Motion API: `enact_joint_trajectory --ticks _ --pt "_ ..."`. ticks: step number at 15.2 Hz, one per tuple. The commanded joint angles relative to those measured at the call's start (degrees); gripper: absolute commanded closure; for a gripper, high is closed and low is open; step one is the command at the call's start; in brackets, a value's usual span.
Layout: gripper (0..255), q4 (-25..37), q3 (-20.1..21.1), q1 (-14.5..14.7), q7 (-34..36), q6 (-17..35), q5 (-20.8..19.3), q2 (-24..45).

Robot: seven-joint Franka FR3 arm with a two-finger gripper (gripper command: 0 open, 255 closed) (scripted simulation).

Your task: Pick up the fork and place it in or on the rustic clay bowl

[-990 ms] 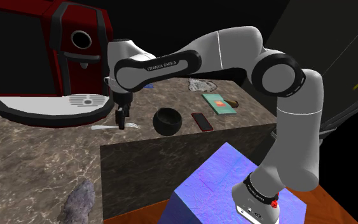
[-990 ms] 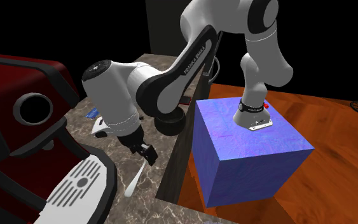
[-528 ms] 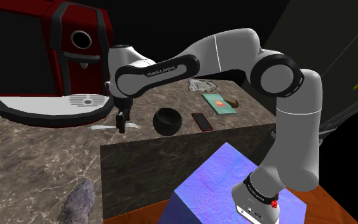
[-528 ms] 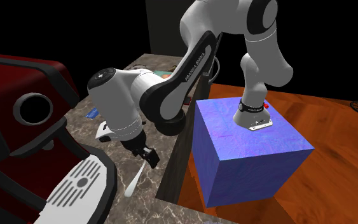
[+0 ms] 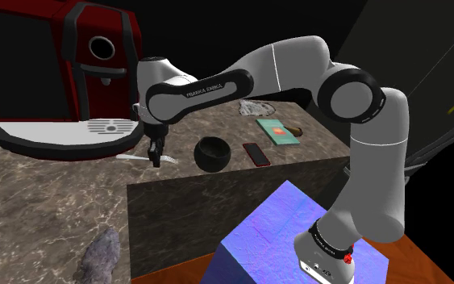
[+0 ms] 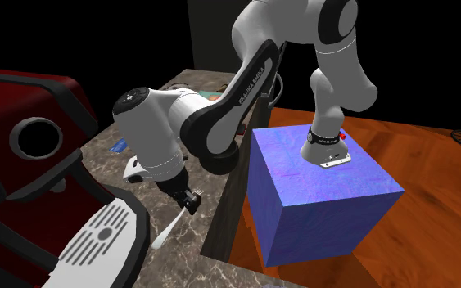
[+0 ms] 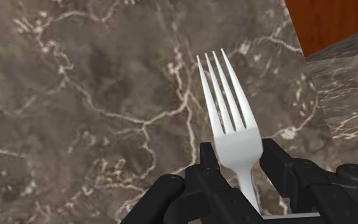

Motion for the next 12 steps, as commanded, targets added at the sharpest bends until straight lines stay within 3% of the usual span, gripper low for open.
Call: enact_joint_trajectory --ticks 1,12 --pt "255 -0.02 -0.06 -0.05 0.03 0.00 0.00 0.02" --pt "255 1.90 0.25 -0.22 -0.07 -4.24 0.47 -2.35"
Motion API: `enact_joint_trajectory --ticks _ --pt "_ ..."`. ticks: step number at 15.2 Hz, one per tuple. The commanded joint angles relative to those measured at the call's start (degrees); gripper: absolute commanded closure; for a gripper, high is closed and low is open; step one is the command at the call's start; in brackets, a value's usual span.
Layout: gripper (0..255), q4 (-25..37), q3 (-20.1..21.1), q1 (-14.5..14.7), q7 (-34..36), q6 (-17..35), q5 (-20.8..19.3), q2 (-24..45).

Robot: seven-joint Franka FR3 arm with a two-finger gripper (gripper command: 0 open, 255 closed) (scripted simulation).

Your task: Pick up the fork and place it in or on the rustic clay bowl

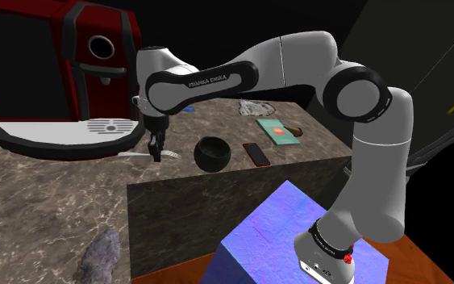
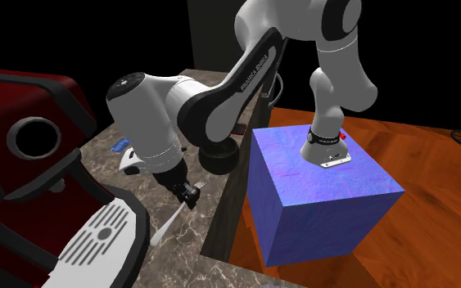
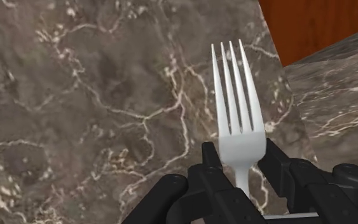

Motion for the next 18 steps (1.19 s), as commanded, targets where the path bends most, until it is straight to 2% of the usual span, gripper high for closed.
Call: enact_joint_trajectory --ticks 1,18 --pt "255 0.75 0.00 -0.17 -0.05 -1.31 0.14 -0.89" --pt "255 8.75 0.47 -0.20 -0.09 -12.71 0.90 -4.38"
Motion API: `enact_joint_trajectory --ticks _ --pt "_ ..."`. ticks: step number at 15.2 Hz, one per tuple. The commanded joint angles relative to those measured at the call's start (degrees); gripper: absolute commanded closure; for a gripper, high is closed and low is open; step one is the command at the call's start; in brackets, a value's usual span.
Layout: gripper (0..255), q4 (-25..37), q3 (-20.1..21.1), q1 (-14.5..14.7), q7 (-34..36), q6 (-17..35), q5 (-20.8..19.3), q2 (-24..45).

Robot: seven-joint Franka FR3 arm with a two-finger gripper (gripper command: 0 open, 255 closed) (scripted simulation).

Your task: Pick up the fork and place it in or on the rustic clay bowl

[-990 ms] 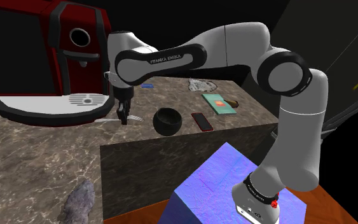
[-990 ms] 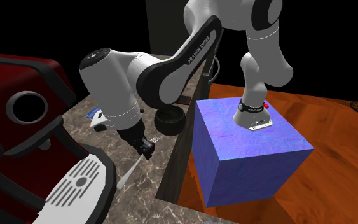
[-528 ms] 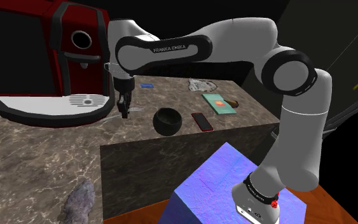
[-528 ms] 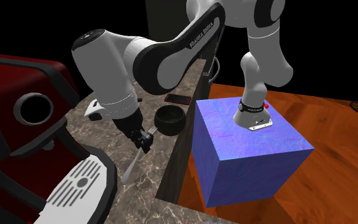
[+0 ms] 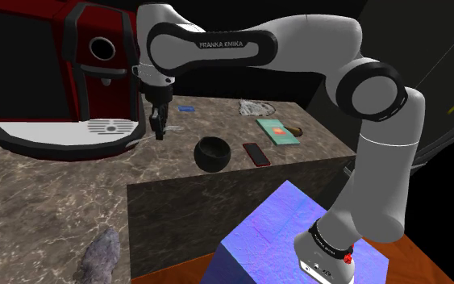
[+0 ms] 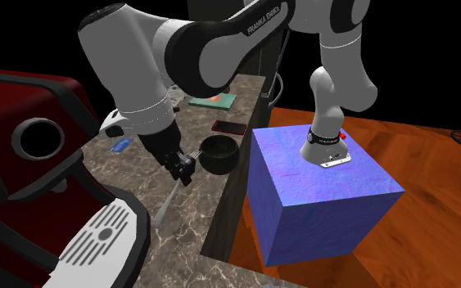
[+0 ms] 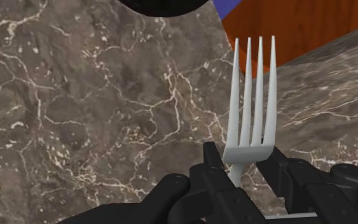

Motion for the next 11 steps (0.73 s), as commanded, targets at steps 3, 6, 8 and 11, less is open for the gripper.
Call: enact_joint_trajectory --ticks 3,6,8,11 --pt "255 2.89 0.05 0.07 0.07 -2.95 0.06 -0.44" --pt "255 5.03 0.10 0.15 0.12 -5.20 0.09 -0.55" --pt "255 6.14 0.12 0.20 0.15 -6.33 0.10 -0.58" --pt "255 -4.76 -0.25 -2.39 -2.44 -2.47 1.38 -7.65"
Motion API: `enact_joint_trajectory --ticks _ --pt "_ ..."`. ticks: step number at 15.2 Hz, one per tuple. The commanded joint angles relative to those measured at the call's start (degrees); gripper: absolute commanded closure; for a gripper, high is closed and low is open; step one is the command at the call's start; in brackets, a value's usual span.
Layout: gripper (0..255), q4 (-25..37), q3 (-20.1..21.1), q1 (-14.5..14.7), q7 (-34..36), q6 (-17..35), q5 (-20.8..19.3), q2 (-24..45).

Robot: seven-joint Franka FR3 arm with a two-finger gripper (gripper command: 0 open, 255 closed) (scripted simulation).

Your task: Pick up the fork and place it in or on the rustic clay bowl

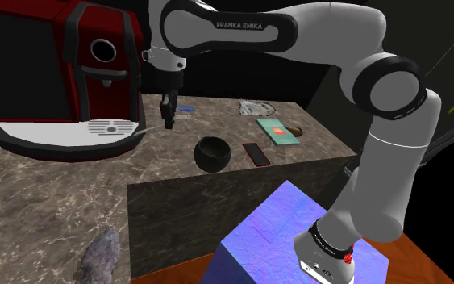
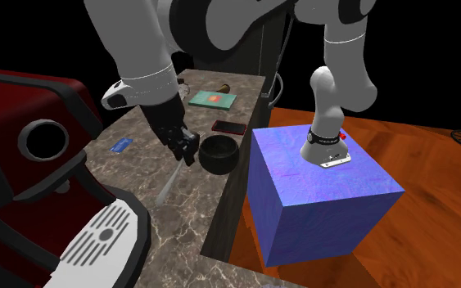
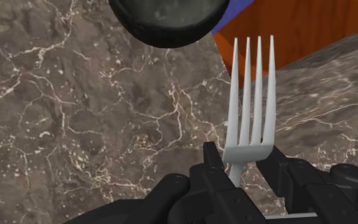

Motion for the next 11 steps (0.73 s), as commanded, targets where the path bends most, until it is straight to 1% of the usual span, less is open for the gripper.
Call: enact_joint_trajectory --ticks 1,6,11 --pt "255 -6.54 -0.39 -1.66 -1.90 2.24 0.79 -4.38" --pt "255 -20.49 -1.94 -4.90 -6.90 6.45 2.44 -14.18" --pt "255 -31.95 -4.26 -7.51 -12.25 9.24 3.30 -22.81"
